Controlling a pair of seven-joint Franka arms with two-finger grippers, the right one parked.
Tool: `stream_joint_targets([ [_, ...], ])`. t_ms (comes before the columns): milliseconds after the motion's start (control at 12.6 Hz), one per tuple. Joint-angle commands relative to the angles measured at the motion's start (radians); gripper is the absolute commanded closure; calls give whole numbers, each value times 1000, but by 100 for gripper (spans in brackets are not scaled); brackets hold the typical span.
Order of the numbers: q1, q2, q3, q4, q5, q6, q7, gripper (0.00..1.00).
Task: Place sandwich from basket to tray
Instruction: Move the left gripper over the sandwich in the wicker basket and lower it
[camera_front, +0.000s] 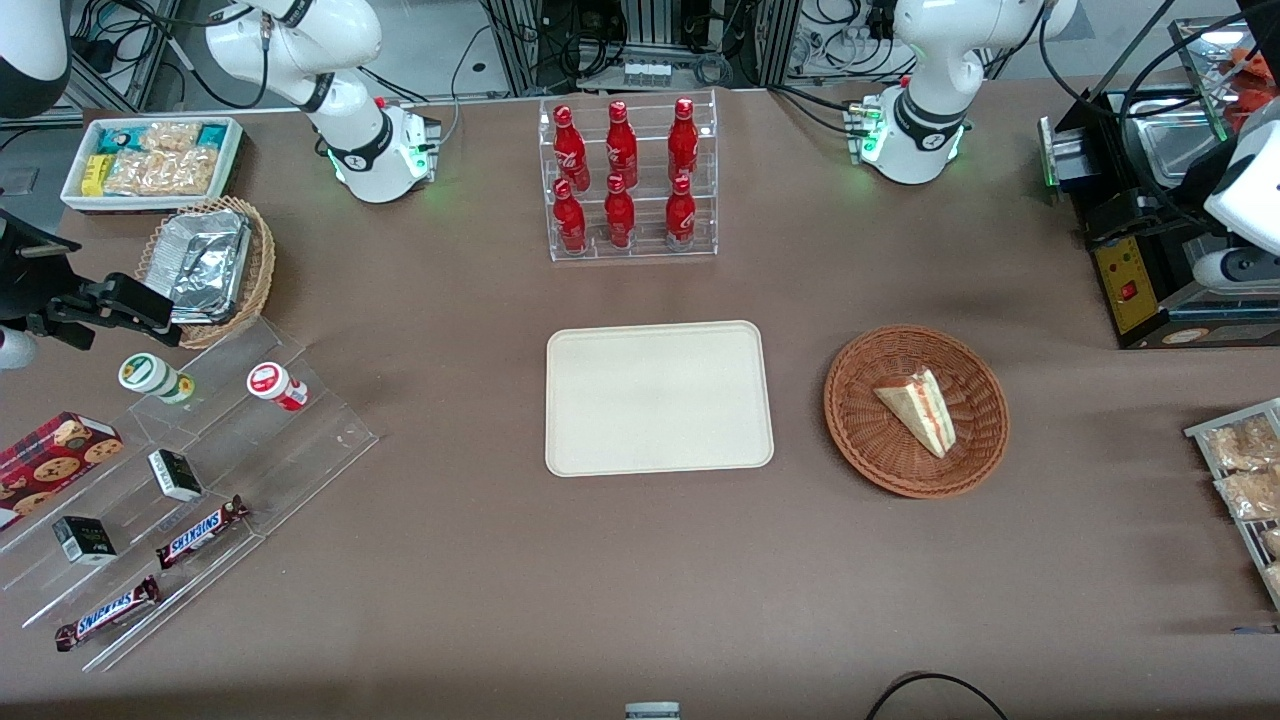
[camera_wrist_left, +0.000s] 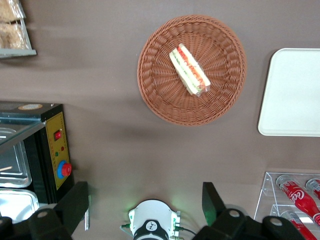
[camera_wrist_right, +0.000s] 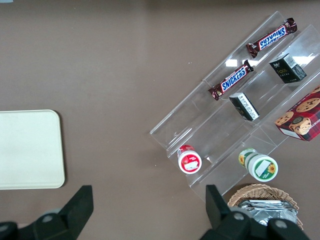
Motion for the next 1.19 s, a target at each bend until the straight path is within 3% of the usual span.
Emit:
stream_joint_targets([
  [0,-2,13,-4,19,-5,4,49,0],
  [398,-2,118,-5,-26,-8,58,51,0],
  [1115,-30,131,-4,-401,-19,555,-25,0],
])
